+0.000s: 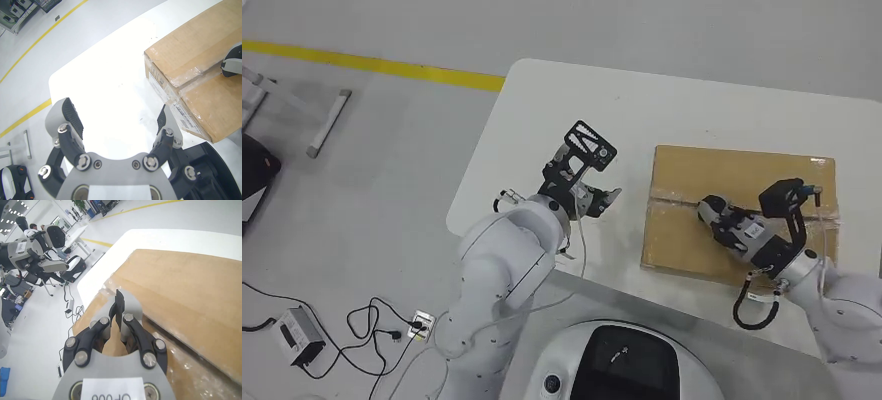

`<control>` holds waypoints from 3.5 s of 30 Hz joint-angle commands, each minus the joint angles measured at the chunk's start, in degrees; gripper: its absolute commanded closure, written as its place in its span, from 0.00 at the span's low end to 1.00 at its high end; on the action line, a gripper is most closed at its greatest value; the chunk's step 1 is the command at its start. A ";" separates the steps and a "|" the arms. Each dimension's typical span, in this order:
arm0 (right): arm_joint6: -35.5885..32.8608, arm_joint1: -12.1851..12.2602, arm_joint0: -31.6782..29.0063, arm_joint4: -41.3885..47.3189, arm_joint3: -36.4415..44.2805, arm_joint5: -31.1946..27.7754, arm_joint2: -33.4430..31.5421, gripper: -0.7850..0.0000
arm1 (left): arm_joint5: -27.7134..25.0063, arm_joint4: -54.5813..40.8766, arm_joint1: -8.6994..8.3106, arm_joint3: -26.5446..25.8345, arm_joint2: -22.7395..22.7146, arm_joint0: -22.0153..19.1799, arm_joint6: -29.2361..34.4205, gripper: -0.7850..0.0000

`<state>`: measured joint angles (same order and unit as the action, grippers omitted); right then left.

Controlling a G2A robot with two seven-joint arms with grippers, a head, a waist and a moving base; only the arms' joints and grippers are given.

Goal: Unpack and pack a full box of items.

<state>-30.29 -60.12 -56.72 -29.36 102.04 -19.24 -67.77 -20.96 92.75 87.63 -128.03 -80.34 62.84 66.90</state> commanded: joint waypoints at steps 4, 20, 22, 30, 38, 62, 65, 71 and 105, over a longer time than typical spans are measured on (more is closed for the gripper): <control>-0.46 0.64 -2.55 -0.55 1.96 0.28 -4.04 1.00 | 0.00 0.00 0.00 0.00 0.00 0.00 0.00 0.00; -1.93 1.72 -8.00 0.99 3.60 5.12 -13.52 1.00 | 0.00 0.00 0.00 0.00 0.00 0.00 0.00 0.00; -1.99 1.89 -8.80 0.97 3.99 5.14 -14.94 1.00 | 0.00 0.00 0.00 0.00 0.00 0.00 0.00 0.00; -1.97 2.57 -12.14 0.41 4.15 4.76 -20.91 1.00 | 0.00 0.00 0.00 0.00 0.00 0.00 0.00 0.00; -1.06 2.97 -14.44 0.65 3.65 4.91 -25.33 1.00 | 0.00 0.00 0.00 0.00 0.00 0.00 0.00 0.00; 2.87 -1.50 5.49 -5.49 0.57 -1.71 7.61 1.00 | 0.00 0.00 0.00 0.00 0.00 0.00 0.00 0.00; 3.18 -1.77 5.47 -6.08 -1.73 -0.64 8.24 1.00 | 0.00 0.00 0.00 0.00 0.00 0.00 0.00 0.00; 2.95 -0.80 1.58 -6.10 -1.19 0.30 2.54 1.00 | 0.00 0.00 0.00 0.00 0.00 0.00 0.00 0.00; 9.85 2.72 -21.57 -4.55 7.43 7.40 -34.06 1.00 | 0.00 0.00 0.00 0.00 0.00 0.00 0.00 0.00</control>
<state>-20.48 -57.44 -77.65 -33.34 110.54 -12.23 -100.95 -20.96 92.75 87.63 -128.03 -80.34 62.84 66.90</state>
